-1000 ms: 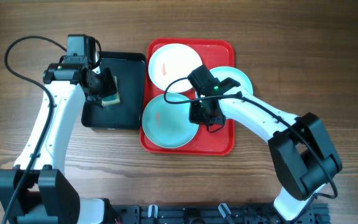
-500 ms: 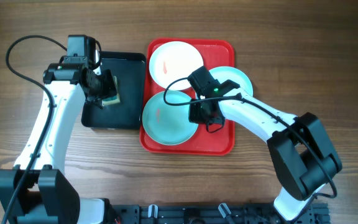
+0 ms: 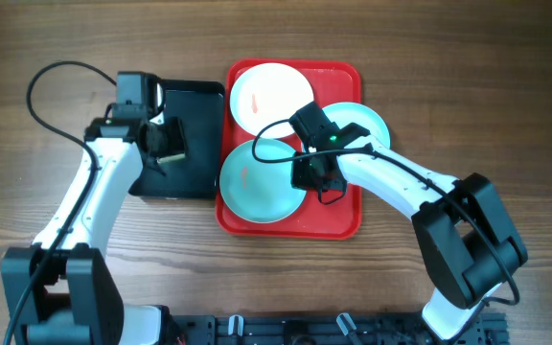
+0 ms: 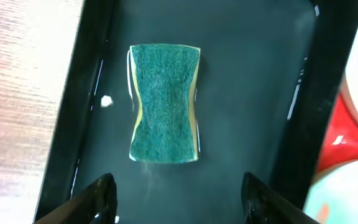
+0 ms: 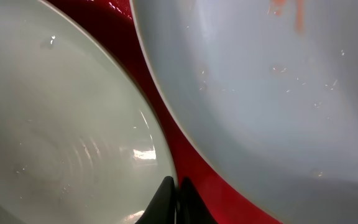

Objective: Clean dirty plates on tray and stack at the side

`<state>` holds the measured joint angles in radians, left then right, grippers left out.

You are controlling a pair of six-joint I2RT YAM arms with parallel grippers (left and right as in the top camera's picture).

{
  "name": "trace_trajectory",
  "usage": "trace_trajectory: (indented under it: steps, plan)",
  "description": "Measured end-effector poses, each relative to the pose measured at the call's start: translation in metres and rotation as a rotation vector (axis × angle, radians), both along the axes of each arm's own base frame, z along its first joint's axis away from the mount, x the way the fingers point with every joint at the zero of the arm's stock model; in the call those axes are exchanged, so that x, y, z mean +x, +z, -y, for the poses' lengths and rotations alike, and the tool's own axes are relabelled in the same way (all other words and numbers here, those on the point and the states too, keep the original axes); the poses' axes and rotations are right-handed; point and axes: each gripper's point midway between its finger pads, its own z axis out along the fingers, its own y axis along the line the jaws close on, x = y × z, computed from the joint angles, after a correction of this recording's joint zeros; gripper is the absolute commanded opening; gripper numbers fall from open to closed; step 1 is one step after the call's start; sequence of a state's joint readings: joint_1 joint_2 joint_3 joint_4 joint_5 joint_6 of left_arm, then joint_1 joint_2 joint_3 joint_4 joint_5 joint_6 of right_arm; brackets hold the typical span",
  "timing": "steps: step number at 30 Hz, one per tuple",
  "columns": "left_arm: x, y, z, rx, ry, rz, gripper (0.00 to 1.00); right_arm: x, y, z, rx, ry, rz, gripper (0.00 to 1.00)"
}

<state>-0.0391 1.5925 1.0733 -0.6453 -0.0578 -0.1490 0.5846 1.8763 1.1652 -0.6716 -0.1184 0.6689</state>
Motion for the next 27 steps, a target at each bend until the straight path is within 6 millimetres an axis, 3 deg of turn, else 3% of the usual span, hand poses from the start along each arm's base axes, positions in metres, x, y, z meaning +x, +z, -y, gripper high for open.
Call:
trace_trajectory:
  steps: [7,12,14,21,27]
  plan:
    - [0.015,-0.026,-0.001,0.025,-0.041,0.001,0.61,0.0,0.0,0.0,-0.001,0.0,0.0,0.04]
    - [0.03,-0.057,-0.007,0.067,-0.035,-0.004,0.57,0.0,0.0,0.0,-0.003,0.0,0.002,0.04]
    - [0.033,-0.057,-0.01,0.082,-0.031,0.004,0.51,0.0,0.0,0.001,-0.003,0.0,0.003,0.04]
    - [0.033,-0.06,-0.025,0.091,0.007,0.0,0.49,0.001,0.0,0.001,-0.003,0.0,0.003,0.04]
    - [0.035,-0.061,-0.026,0.09,0.011,0.008,0.58,0.001,0.0,0.001,-0.005,-0.001,0.006,0.04]
